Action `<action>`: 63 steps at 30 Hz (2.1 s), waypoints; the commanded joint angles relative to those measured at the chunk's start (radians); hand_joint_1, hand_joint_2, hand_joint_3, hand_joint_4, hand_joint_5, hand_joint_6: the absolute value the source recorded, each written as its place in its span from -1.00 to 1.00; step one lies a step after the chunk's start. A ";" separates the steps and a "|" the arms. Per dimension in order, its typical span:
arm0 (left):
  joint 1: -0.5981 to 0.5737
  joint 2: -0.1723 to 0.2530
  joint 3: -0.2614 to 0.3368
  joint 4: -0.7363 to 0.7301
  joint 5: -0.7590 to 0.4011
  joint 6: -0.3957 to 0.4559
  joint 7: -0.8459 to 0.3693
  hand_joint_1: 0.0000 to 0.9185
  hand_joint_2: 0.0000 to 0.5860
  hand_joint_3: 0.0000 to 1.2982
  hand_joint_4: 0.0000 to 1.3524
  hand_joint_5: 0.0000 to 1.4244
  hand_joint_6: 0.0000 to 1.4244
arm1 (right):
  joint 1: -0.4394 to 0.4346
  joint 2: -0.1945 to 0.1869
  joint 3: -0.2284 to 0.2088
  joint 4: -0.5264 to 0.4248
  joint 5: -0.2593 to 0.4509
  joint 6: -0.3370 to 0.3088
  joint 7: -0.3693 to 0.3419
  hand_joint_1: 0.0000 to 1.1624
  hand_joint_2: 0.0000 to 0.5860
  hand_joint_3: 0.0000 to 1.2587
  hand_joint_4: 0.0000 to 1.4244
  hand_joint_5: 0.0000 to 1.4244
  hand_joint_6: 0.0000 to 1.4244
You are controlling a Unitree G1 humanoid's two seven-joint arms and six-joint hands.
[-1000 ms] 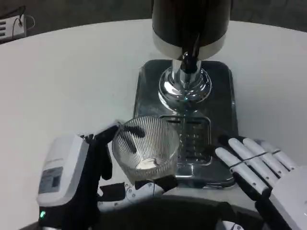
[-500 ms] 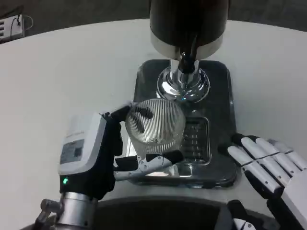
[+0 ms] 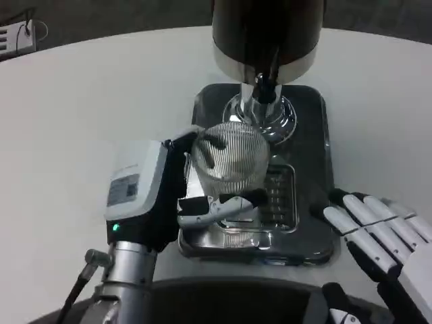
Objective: Grasp the cup under the faucet to collect the drink, then remove the cup.
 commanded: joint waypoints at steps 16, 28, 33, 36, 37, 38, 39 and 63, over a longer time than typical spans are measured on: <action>-0.181 0.038 -0.104 0.257 0.037 0.025 0.106 0.67 -1.00 0.49 0.55 0.63 0.99 | 0.028 0.024 -0.010 -0.021 0.010 0.019 0.013 -0.74 0.80 -0.77 -0.90 -0.84 -0.79; -0.196 0.063 -0.133 0.301 -0.012 -0.019 0.102 -0.01 -1.00 0.22 0.05 0.41 0.86 | 0.027 0.025 -0.010 -0.022 0.021 0.028 0.024 -0.74 0.80 -0.77 -0.90 -0.83 -0.79; -0.169 0.083 -0.121 0.274 -0.048 -0.046 0.095 -0.56 -0.83 -0.15 -0.32 0.23 0.59 | 0.022 0.024 -0.013 -0.018 0.029 0.032 0.029 -0.74 0.79 -0.77 -0.90 -0.82 -0.78; -0.159 0.094 -0.111 0.263 -0.057 -0.050 0.092 -0.65 -0.82 -0.40 -0.57 0.05 0.37 | 0.019 0.021 -0.014 -0.013 0.034 0.032 0.029 -0.74 0.79 -0.77 -0.90 -0.82 -0.78; -0.157 0.096 -0.109 0.262 -0.061 -0.053 0.090 -0.66 -0.82 -0.46 -0.63 -0.01 0.30 | 0.019 0.020 -0.014 -0.011 0.034 0.031 0.029 -0.74 0.79 -0.77 -0.90 -0.82 -0.78; -0.156 0.097 -0.108 0.262 -0.065 -0.055 0.088 -0.68 -0.82 -0.53 -0.70 -0.08 0.20 | 0.018 0.020 -0.013 -0.011 0.036 0.031 0.030 -0.74 0.78 -0.77 -0.90 -0.82 -0.78; -0.155 0.099 -0.109 0.260 -0.067 -0.056 0.088 -0.70 -0.82 -0.58 -0.75 -0.15 0.11 | 0.017 0.020 -0.011 -0.011 0.037 0.031 0.029 -0.74 0.78 -0.77 -0.90 -0.82 -0.78; 0.186 0.060 0.048 -0.356 -0.306 -0.039 -0.065 -1.00 -0.64 -1.00 -1.00 -0.97 -0.99 | 0.014 0.021 0.007 -0.007 0.035 0.037 0.041 -0.77 0.75 -0.77 -0.90 -0.81 -0.74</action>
